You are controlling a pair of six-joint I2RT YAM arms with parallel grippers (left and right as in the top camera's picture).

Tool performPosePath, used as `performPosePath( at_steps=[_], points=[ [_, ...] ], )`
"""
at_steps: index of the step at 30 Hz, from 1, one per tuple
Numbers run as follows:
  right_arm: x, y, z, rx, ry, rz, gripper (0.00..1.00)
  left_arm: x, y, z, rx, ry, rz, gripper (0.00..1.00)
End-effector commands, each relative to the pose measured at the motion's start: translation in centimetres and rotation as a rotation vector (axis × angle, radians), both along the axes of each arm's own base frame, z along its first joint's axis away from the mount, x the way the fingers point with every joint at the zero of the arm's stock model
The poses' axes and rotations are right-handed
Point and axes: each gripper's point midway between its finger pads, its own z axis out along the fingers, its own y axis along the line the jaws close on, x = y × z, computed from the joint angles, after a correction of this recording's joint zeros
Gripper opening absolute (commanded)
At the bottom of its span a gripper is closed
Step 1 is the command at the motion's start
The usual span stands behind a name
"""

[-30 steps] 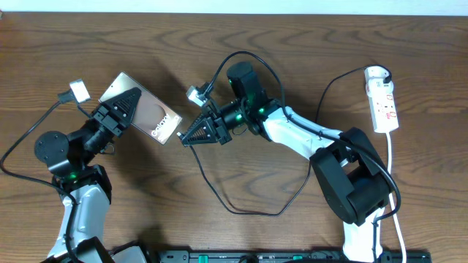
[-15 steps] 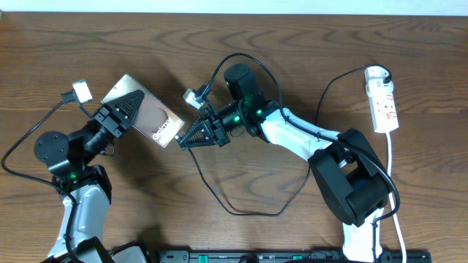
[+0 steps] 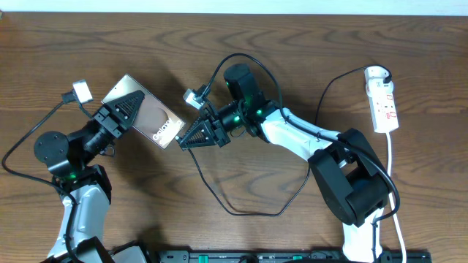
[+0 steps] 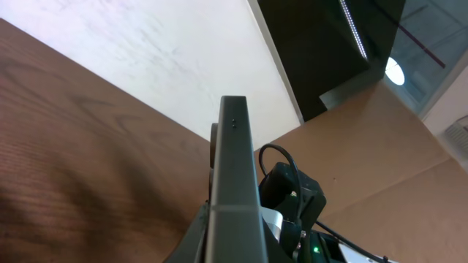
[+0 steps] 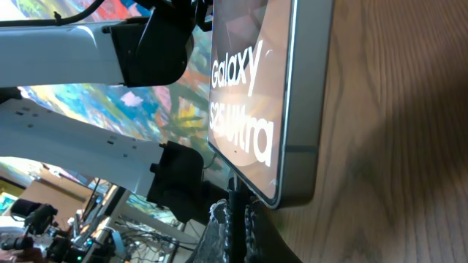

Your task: Plug charger to phone and switch on socket

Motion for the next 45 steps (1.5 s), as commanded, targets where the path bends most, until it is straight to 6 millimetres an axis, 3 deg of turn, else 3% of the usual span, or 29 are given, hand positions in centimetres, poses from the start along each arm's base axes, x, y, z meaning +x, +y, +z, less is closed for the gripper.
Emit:
performPosePath(
  at_steps=[1,12,45],
  points=[
    [-0.1,0.2,1.0,0.015,-0.015,0.007,0.01,-0.6,-0.5,0.5,0.011,-0.013,-0.045,0.07],
    [-0.4,0.3,1.0,0.016,-0.011,0.018,0.01,-0.7,-1.5,0.4,0.013,-0.014,-0.076,0.07],
    [-1.4,-0.3,2.0,0.064,-0.002,0.097,0.01,-0.9,-1.7,0.5,0.018,-0.019,-0.09,0.07]
  ],
)
